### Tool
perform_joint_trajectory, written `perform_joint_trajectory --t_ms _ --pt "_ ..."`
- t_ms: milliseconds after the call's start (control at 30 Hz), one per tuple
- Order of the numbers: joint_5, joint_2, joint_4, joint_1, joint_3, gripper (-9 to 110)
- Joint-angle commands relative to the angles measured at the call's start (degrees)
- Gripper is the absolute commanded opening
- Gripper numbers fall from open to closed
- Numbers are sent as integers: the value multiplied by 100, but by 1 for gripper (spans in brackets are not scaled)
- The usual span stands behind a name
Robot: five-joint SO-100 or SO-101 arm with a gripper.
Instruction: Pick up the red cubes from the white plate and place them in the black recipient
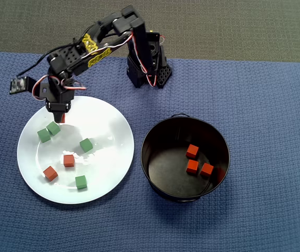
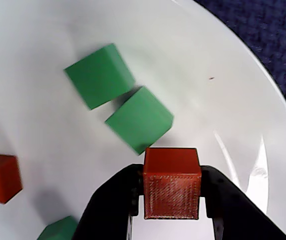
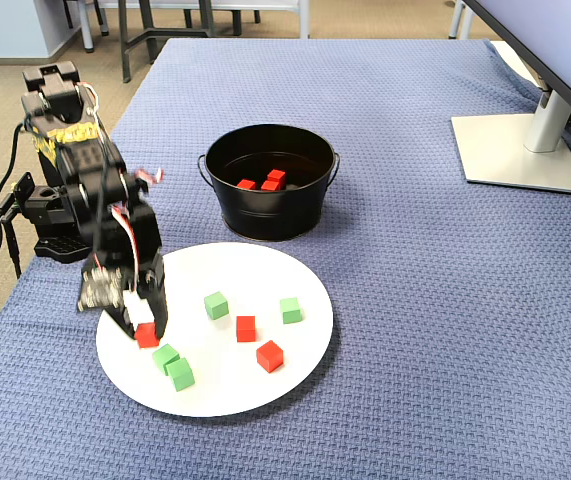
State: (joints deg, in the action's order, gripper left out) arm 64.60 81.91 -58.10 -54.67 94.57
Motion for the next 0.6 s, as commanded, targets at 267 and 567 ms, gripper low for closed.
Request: perform_joint_trajectory --t_ms 267,567 --pt "-1696 2786 -360 2241 -492 0" --pt "-3111 3472 835 4676 615 0"
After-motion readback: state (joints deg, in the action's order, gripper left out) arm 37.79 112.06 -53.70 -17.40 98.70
